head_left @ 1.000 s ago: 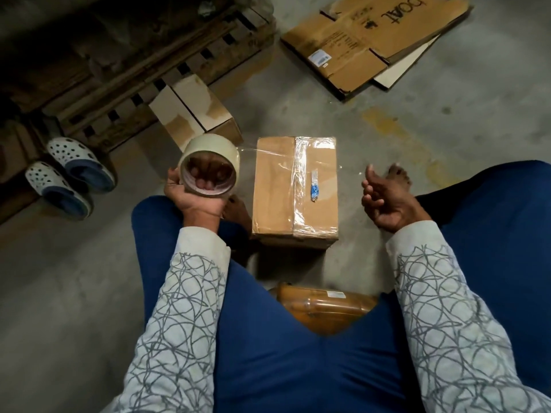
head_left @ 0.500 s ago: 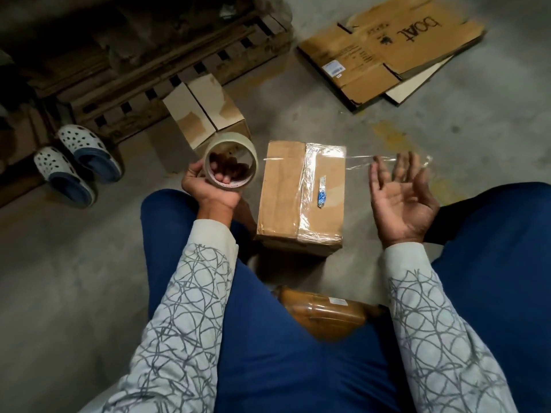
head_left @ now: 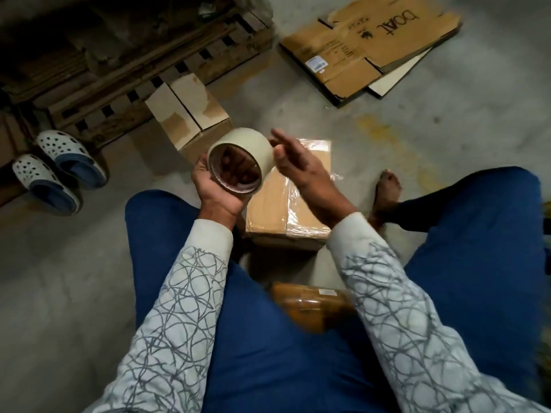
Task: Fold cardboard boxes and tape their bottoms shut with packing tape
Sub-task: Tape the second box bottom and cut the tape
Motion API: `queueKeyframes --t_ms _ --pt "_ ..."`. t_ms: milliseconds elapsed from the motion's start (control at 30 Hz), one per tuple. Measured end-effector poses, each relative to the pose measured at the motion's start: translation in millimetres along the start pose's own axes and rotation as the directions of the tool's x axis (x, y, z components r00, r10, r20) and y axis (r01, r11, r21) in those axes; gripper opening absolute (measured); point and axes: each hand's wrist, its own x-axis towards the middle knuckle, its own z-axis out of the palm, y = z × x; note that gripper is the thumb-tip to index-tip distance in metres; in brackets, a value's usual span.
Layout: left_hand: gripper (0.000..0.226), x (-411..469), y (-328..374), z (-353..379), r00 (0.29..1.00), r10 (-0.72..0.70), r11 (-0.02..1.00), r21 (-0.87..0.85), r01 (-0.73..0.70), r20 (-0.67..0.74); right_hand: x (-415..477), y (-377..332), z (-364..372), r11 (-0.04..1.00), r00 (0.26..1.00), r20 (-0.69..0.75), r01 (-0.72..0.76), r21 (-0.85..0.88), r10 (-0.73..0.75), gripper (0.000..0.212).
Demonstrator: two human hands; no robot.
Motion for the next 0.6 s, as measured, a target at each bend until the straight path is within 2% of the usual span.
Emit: queueKeyframes --t_ms 100,167,267,333,367,433,500,600 --pt "0.047 -4 1 1 1.0 -0.012 1.0 -0.007 0.012 0.024 4 11 19 0.985 0.991 -0.006 -0.136 0.104 0.137 0.041" --pt "0.046 -2 6 -5 1.0 0.001 0.999 -0.041 -0.001 0.007 2 14 17 0.977 0.985 -0.025 -0.164 0.136 0.169 0.027" --pt "0.043 3 14 -13 1.0 0.009 0.999 0.05 -0.009 0.006 -3 10 11 0.984 0.995 -0.075 -0.057 0.167 0.07 0.016" --pt "0.037 2 17 -14 0.992 0.052 0.978 0.194 -0.074 0.112 -4 5 6 0.99 0.986 -0.165 0.032 0.137 -0.009 0.015" --pt "0.03 -1 18 -13 0.976 0.064 0.948 0.291 -0.125 0.21 -3 4 3 0.994 0.976 -0.215 0.062 0.087 -0.042 0.014" --pt "0.02 -11 19 -6 0.909 0.027 0.801 0.535 -0.268 0.416 -1 5 -3 0.995 0.951 -0.291 0.093 -0.048 -0.103 0.007" --pt "0.01 -17 19 2 0.839 -0.053 0.566 0.708 -0.422 0.542 -1 8 -6 0.981 0.923 -0.353 0.1 -0.168 -0.155 0.005" --pt "0.015 -16 17 9 0.846 -0.068 0.24 0.832 -0.5 0.528 -6 11 -11 0.937 0.874 -0.409 0.128 -0.324 -0.261 0.011"
